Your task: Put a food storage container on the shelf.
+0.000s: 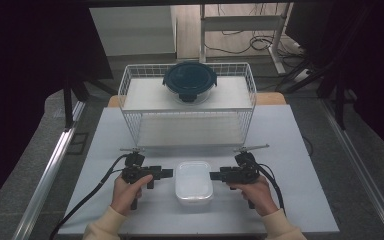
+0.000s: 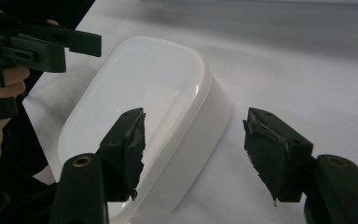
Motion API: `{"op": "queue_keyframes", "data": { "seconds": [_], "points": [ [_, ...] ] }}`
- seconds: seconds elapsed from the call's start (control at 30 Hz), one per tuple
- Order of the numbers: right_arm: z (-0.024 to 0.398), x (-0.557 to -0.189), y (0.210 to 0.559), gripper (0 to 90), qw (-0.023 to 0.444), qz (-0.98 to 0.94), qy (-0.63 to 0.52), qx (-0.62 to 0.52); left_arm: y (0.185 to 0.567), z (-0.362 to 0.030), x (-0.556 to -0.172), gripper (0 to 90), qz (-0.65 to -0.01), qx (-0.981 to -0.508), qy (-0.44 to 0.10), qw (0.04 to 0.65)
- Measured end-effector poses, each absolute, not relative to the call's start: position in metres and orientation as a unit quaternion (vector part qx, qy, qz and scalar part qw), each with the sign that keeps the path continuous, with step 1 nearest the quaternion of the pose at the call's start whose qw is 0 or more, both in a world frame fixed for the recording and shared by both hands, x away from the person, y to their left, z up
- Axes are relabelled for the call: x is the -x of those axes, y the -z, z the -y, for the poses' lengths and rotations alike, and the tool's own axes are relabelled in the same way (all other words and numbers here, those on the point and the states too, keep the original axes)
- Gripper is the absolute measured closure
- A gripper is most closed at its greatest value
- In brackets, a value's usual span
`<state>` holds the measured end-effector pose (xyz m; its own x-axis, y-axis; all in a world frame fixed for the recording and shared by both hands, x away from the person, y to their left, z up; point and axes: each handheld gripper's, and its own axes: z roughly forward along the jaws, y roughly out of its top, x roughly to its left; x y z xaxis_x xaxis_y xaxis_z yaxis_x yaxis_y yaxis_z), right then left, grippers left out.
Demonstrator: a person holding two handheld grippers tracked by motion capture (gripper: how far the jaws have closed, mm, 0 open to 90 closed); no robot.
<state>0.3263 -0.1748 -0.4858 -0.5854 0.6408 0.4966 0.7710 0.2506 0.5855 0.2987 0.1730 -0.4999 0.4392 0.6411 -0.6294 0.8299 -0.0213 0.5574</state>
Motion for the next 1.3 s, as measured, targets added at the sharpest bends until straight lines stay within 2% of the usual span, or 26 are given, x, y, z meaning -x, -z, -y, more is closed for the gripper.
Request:
{"op": "queue_keyframes", "data": {
  "seconds": [0.23, 0.57, 0.8, 0.97, 1.3],
  "points": [
    [0.173, -0.326, 0.486, 44.0, 0.093, 0.785, 0.421, 0.446, 0.501, -0.170, -0.296, 32.1, -0.517, -0.699, 0.114, 0.480],
    [0.167, -0.324, 0.491, 49.4, 0.108, 0.787, 0.414, 0.444, 0.514, -0.160, -0.298, 37.5, -0.513, -0.694, 0.168, 0.477],
    [0.164, -0.323, 0.494, 56.1, 0.125, 0.777, 0.419, 0.453, 0.518, -0.158, -0.296, 51.3, -0.505, -0.687, 0.202, 0.483],
    [0.167, -0.321, 0.494, 63.4, 0.134, 0.761, 0.426, 0.471, 0.517, -0.158, -0.294, 64.3, -0.516, -0.684, 0.193, 0.478],
    [0.178, -0.315, 0.485, 75.7, 0.156, 0.741, 0.456, 0.468, 0.506, -0.161, -0.286, 75.9, -0.505, -0.679, 0.180, 0.502]
  ]
}}
